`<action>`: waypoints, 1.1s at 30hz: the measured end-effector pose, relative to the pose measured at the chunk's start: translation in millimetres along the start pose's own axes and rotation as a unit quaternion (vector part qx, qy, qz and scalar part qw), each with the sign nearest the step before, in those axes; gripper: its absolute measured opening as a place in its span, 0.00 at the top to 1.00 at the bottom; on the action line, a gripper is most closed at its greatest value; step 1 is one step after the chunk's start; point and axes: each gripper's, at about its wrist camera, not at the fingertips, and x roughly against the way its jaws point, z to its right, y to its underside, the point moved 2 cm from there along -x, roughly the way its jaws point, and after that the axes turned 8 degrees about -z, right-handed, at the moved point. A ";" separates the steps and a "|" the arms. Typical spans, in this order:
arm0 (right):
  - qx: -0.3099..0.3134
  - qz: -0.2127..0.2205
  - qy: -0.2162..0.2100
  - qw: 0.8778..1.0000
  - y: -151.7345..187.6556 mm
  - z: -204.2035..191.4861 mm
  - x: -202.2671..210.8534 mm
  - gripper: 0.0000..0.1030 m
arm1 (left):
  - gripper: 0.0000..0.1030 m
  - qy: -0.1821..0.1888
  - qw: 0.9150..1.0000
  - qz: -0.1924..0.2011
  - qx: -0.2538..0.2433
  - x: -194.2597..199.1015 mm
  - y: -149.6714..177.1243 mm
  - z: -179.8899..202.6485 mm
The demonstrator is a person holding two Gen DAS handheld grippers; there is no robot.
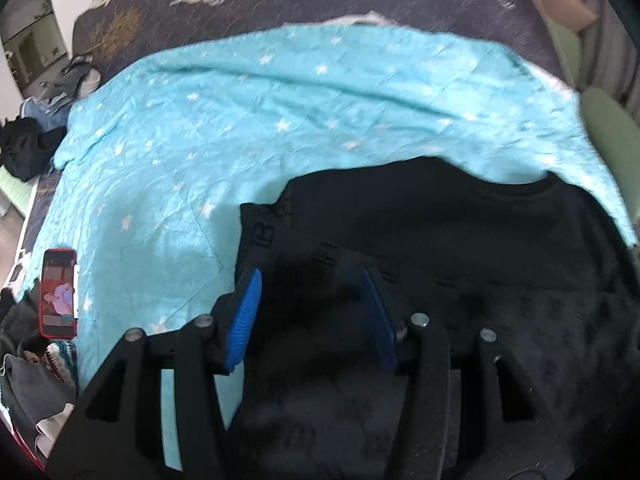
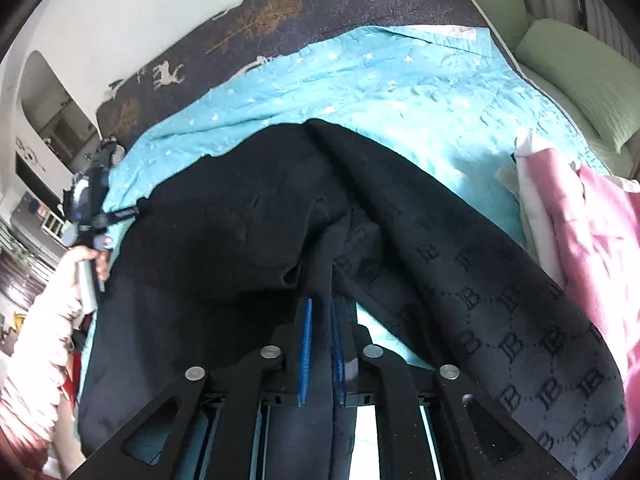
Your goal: Fold small clothes
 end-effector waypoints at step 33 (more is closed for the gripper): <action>-0.268 0.097 0.049 0.957 213.4 224.6 91.1 0.22 | 0.37 0.185 0.959 -0.003 -0.214 91.2 110.7 250.3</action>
